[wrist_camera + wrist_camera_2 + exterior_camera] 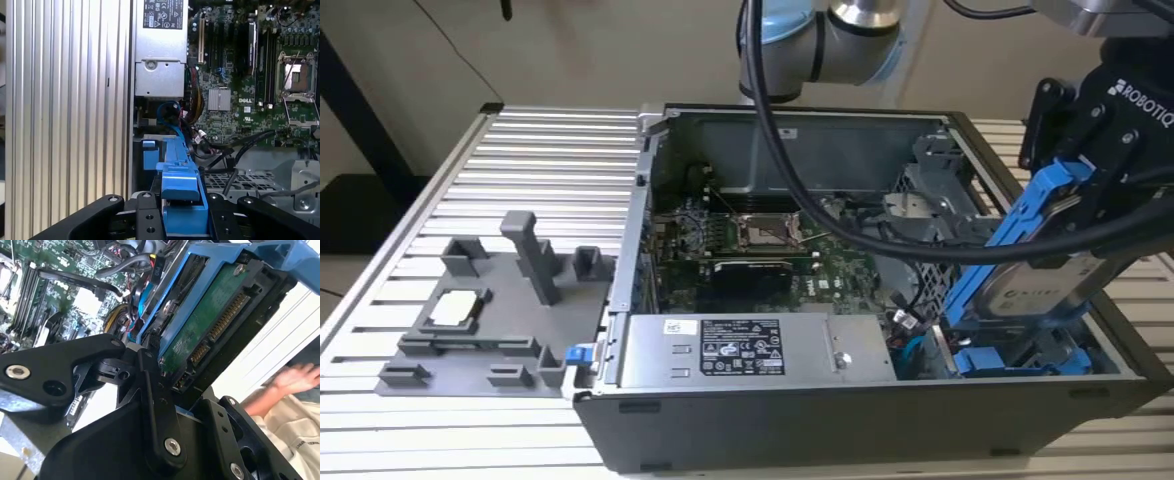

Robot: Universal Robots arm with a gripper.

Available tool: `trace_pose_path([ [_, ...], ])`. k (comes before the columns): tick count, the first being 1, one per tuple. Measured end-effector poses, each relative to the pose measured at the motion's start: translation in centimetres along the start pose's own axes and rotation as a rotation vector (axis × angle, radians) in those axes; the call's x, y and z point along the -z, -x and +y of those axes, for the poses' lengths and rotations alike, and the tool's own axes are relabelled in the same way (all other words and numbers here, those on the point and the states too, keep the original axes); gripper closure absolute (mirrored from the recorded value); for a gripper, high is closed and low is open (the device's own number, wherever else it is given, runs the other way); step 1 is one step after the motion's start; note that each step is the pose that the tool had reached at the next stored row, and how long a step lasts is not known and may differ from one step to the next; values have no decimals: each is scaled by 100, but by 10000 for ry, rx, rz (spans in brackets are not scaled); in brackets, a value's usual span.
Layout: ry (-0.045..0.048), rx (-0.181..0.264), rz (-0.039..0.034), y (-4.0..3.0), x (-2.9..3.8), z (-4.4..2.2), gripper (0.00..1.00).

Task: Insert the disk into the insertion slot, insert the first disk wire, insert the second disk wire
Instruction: 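Insert the disk into the insertion slot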

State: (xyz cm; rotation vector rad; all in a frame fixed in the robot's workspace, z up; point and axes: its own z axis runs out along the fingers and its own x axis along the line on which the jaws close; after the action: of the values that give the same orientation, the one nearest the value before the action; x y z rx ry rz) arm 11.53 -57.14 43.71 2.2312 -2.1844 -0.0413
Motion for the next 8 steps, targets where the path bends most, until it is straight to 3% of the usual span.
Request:
trace_pose_path([
  [8, -16, 0, 0, 0, -35, -1, 67],
])
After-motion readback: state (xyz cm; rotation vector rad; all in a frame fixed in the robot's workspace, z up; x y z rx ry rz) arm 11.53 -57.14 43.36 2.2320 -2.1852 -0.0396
